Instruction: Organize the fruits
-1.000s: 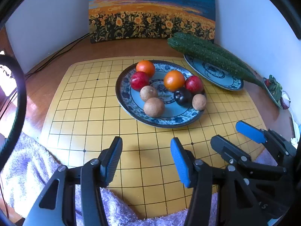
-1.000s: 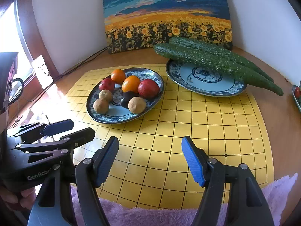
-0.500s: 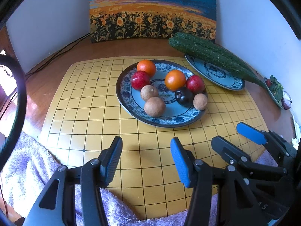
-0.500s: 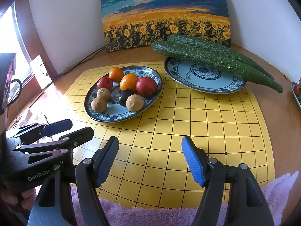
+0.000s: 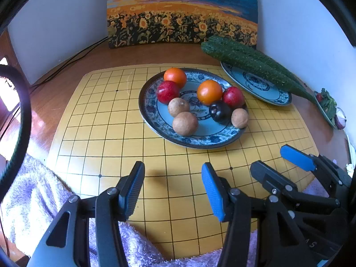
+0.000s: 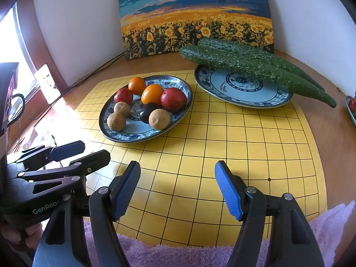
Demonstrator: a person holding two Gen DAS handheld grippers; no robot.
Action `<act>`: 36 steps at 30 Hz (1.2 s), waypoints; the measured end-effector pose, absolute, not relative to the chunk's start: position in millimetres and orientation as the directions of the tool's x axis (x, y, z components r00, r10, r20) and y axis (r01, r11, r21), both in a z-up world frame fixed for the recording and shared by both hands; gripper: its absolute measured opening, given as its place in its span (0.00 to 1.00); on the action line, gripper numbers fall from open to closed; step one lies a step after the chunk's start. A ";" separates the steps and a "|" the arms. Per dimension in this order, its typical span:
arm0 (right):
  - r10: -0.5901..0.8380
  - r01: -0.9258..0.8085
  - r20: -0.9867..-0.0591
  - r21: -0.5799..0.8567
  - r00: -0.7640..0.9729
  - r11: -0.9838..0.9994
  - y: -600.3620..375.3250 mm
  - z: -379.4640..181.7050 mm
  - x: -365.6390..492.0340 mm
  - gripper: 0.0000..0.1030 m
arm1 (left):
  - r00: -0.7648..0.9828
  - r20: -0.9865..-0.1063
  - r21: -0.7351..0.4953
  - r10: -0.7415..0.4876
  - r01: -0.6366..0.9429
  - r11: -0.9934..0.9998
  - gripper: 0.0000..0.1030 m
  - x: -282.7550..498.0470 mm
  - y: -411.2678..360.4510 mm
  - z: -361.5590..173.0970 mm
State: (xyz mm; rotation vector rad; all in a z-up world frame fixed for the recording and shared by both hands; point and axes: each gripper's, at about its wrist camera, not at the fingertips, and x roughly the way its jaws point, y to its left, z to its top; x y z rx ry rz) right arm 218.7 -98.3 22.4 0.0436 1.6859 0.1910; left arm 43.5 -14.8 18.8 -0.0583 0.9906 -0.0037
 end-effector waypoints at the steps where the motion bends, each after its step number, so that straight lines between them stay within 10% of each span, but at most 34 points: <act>1: 0.141 -0.083 -0.982 0.152 -0.125 0.985 -98.3 22.5 218.7 0.69 | 0.548 -0.836 -0.051 -0.030 -0.024 0.998 0.54 43.5 -14.7 18.5; 36: 0.138 -0.084 -0.982 0.150 -0.129 0.985 -98.0 21.3 218.4 0.69 | 0.544 -0.838 -0.052 -0.032 -0.022 0.998 0.54 44.2 -12.8 15.2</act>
